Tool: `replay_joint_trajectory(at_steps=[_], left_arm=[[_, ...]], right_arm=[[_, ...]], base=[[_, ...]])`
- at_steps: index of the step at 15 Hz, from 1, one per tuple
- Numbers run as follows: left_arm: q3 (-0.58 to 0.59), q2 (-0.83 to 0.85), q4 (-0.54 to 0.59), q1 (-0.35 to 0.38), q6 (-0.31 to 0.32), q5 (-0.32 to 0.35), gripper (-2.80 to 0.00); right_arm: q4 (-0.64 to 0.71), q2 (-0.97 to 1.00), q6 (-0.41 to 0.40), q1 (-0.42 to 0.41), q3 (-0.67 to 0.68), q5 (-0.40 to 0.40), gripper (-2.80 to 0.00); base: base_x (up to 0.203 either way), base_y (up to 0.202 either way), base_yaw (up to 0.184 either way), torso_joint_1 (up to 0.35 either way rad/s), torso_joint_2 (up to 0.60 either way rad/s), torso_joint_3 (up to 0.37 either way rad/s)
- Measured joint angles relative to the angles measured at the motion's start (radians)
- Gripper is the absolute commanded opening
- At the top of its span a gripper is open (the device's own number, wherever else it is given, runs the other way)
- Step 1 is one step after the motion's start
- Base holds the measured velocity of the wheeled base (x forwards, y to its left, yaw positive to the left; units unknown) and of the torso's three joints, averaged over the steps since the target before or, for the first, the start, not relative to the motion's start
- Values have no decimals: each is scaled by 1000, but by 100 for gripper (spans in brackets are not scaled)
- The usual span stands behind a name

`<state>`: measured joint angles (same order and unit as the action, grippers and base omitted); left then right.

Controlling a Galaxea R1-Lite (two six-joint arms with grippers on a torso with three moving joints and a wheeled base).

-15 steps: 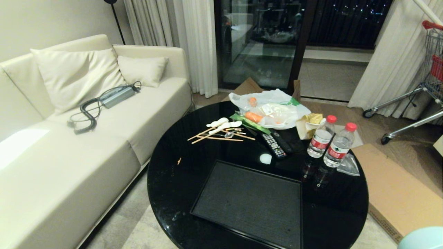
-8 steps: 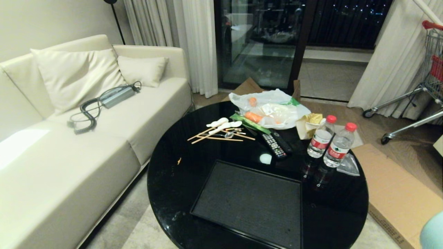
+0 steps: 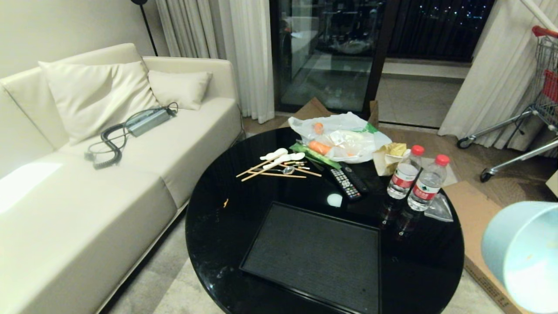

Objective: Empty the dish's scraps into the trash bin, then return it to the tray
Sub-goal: Put the bowl back to the table

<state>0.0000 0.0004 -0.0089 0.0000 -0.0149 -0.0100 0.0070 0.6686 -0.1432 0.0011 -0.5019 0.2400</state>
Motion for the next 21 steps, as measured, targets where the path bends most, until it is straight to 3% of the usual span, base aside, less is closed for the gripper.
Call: replay_joint_trajectory(at_steps=[4, 9, 15, 21], left_arm=[[0, 0, 0, 0, 0, 0, -280], [0, 0, 0, 0, 0, 0, -280], [0, 0, 0, 0, 0, 0, -280], [0, 0, 0, 0, 0, 0, -280]], right_arm=[[-4, 229, -11, 72, -28, 6, -280], [-83, 547, 31, 242, -86, -91, -280], [-161, 940, 330, 494, -273, -310, -280], [-110, 1230, 564, 569, -461, -366, -280]], base=[[0, 0, 0, 0, 0, 0], [0, 0, 0, 0, 0, 0], [0, 0, 0, 0, 0, 0], [0, 0, 0, 0, 0, 0]])
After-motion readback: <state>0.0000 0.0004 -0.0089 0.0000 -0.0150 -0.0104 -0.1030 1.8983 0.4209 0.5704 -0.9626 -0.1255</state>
